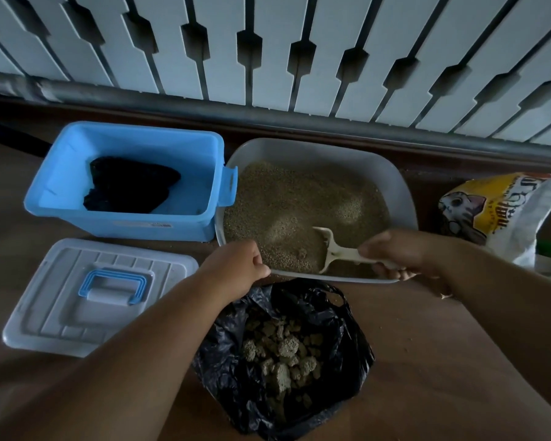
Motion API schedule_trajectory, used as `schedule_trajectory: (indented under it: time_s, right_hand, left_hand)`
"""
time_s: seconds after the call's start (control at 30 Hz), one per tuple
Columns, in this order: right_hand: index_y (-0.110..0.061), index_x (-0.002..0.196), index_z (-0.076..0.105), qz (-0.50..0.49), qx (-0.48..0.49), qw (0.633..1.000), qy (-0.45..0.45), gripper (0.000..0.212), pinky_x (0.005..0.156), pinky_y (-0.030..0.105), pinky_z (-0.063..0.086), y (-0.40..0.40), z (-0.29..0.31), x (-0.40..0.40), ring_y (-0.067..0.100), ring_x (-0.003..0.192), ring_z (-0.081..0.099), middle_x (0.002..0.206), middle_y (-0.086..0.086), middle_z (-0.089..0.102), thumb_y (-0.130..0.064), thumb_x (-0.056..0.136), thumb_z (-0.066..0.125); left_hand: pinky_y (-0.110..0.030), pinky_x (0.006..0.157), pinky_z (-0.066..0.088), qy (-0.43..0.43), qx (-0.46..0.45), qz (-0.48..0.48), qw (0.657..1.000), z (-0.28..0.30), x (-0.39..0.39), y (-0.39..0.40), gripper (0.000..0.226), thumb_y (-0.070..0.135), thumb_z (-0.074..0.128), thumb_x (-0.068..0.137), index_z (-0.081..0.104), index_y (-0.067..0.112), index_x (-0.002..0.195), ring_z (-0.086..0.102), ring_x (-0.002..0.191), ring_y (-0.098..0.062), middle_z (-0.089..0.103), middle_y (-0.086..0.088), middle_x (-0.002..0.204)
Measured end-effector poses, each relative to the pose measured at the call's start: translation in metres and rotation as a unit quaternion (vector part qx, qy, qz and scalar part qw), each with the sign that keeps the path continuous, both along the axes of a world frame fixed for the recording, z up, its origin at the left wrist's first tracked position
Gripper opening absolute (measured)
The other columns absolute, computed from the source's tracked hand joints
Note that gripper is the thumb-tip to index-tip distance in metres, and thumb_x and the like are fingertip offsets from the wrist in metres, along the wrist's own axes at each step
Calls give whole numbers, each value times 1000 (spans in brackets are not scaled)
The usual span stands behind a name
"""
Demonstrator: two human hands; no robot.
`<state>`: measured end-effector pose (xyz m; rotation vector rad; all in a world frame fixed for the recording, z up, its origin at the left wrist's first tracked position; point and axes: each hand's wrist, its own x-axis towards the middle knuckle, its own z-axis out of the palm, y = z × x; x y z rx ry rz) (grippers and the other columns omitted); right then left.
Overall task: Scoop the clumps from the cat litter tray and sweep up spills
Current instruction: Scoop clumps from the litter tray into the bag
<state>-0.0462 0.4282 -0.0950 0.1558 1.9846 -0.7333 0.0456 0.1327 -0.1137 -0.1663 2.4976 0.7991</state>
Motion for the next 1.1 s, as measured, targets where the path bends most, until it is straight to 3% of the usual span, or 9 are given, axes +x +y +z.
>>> schedule_trajectory:
  time_s: [0.07, 0.2, 0.27, 0.37, 0.47, 0.67, 0.8, 0.9, 1.1]
  right_hand:
    - [-17, 103, 65, 13, 15, 1000, -9, 22, 46, 22, 35, -7, -11, -3, 10, 46, 46, 63, 1, 56, -30, 104, 48]
    - [-15, 93, 62, 48, 30, 998, 22, 25, 46, 24, 34, -30, -22, -1, 13, 47, 46, 66, 5, 53, -34, 104, 49]
    - [-23, 91, 61, 112, 83, 986, 92, 24, 53, 26, 40, -42, -23, 3, 15, 59, 55, 74, 4, 60, -40, 103, 48]
    - [-22, 92, 67, 215, 194, 934, 207, 41, 64, 30, 42, -57, -32, 11, 18, 79, 61, 86, 3, 64, -53, 101, 42]
    - [-21, 84, 64, 177, 195, 940, 215, 41, 63, 29, 42, -59, -38, 20, 18, 79, 60, 85, 1, 62, -55, 95, 44]
    - [-18, 69, 65, 55, 126, 961, 240, 58, 56, 27, 34, -53, -35, 32, 15, 59, 55, 63, -3, 57, -74, 81, 57]
    - [-21, 77, 69, -28, 62, 964, 258, 50, 57, 31, 37, -48, -29, 33, 17, 62, 59, 64, -1, 60, -71, 77, 66]
    - [-21, 67, 62, -83, 26, 951, 295, 50, 53, 30, 32, -48, -23, 36, 12, 52, 49, 54, -7, 50, -70, 74, 70]
    - [-22, 60, 57, -101, 43, 950, 292, 50, 50, 27, 31, -45, -22, 45, 11, 48, 46, 47, -9, 47, -67, 77, 70]
  left_hand:
    - [-28, 63, 40, 2, 6, 1, 1000, -1, 0, 0, 16, 37, 62, 96, 56, 23, 93, 56, 78, -11, 59, 5, 86]
    - [-28, 62, 38, 8, 18, 3, 1000, -1, 1, 0, 16, 36, 63, 96, 55, 23, 90, 54, 74, -10, 58, 5, 83]
    - [-28, 61, 38, 12, 25, 5, 1000, -2, 2, 0, 17, 36, 63, 96, 56, 22, 89, 54, 71, -10, 58, 6, 80]
    - [-28, 61, 39, 12, 30, 12, 999, -3, 3, -1, 16, 35, 63, 96, 56, 22, 89, 54, 70, -10, 58, 5, 79]
    - [-28, 62, 40, 5, 37, 16, 999, -4, 2, -1, 15, 34, 63, 96, 56, 22, 90, 57, 75, -12, 60, 3, 84]
    - [-33, 69, 47, 4, 28, 21, 999, -2, 2, 0, 16, 36, 64, 95, 57, 22, 90, 61, 80, -15, 63, 2, 86]
    - [-35, 68, 48, 6, 35, 27, 999, -1, 3, -1, 17, 36, 64, 95, 57, 21, 90, 61, 78, -17, 63, 1, 85]
    - [-32, 64, 44, 1, 38, 24, 999, -2, 2, -2, 18, 36, 65, 95, 59, 20, 91, 60, 74, -16, 63, 1, 83]
    - [-29, 58, 40, -6, 25, 12, 1000, 2, -2, 0, 19, 35, 65, 95, 58, 18, 92, 58, 72, -14, 62, 2, 81]
